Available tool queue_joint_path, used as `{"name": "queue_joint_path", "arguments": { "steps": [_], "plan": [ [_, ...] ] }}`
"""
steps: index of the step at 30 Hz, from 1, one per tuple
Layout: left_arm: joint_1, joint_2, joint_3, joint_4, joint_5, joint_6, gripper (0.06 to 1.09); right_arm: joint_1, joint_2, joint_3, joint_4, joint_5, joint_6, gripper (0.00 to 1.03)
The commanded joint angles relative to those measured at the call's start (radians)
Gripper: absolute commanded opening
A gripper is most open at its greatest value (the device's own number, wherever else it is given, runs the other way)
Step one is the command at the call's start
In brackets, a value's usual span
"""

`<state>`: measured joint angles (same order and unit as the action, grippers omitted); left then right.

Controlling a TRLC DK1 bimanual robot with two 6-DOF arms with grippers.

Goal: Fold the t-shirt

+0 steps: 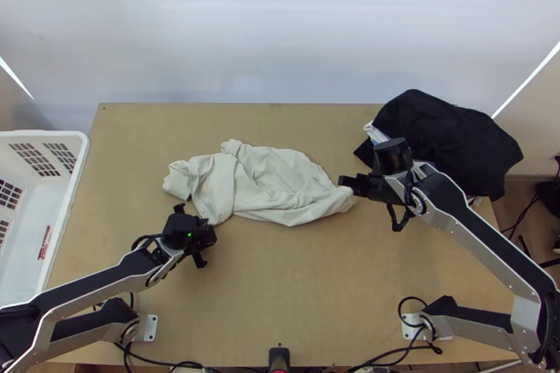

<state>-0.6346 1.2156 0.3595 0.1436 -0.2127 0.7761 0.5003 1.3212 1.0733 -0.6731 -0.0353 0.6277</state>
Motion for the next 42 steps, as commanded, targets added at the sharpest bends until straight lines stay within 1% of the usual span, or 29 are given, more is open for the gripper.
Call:
{"name": "queue_joint_path", "arguments": {
  "steps": [1,3,5,6,11,13,15,17,22,28,32,37,42],
  "plan": [
    [0.018,0.045,-0.001,0.048,0.021,-0.024,0.10,0.000,0.003,-0.001,0.007,-0.002,-0.002,0.03],
    [0.018,0.045,0.019,0.040,0.021,-0.060,0.10,0.000,0.004,-0.001,0.010,-0.002,-0.003,0.03],
    [0.026,0.033,0.088,-0.030,0.021,-0.127,0.10,0.000,0.006,-0.001,0.017,-0.002,-0.005,0.03],
    [0.035,0.027,0.147,-0.091,0.021,-0.178,0.10,-0.002,0.006,-0.003,0.020,-0.002,-0.006,0.03],
    [0.118,0.101,0.565,-0.461,0.032,-0.512,0.10,-0.011,0.018,-0.007,0.027,0.000,-0.013,0.03],
    [0.150,0.114,0.693,-0.569,0.072,-0.586,0.10,-0.014,0.021,-0.009,0.030,0.000,-0.013,0.03],
    [0.173,0.134,0.785,-0.644,0.088,-0.635,0.10,-0.014,0.023,-0.009,0.033,0.000,-0.013,0.03],
    [0.197,0.156,0.829,-0.699,0.110,-0.653,0.10,-0.014,0.023,-0.009,0.037,-0.002,-0.013,0.03],
    [0.230,0.190,0.803,-0.699,0.111,-0.660,0.10,-0.008,0.023,-0.009,0.046,-0.002,-0.006,0.03],
    [0.285,0.291,0.782,-0.616,0.131,-0.678,0.10,-0.005,0.010,-0.018,0.046,-0.002,-0.003,0.03],
    [0.332,0.389,0.838,-0.579,0.131,-0.706,0.10,-0.005,0.000,-0.027,0.044,-0.002,-0.003,0.03],
    [0.400,0.470,0.950,-0.593,0.133,-0.735,0.10,-0.011,-0.008,-0.035,0.046,0.000,-0.010,0.03],
    [0.437,0.521,1.003,-0.604,0.131,-0.736,0.10,-0.016,-0.007,-0.041,0.046,0.000,-0.010,0.03]
  ]
}}
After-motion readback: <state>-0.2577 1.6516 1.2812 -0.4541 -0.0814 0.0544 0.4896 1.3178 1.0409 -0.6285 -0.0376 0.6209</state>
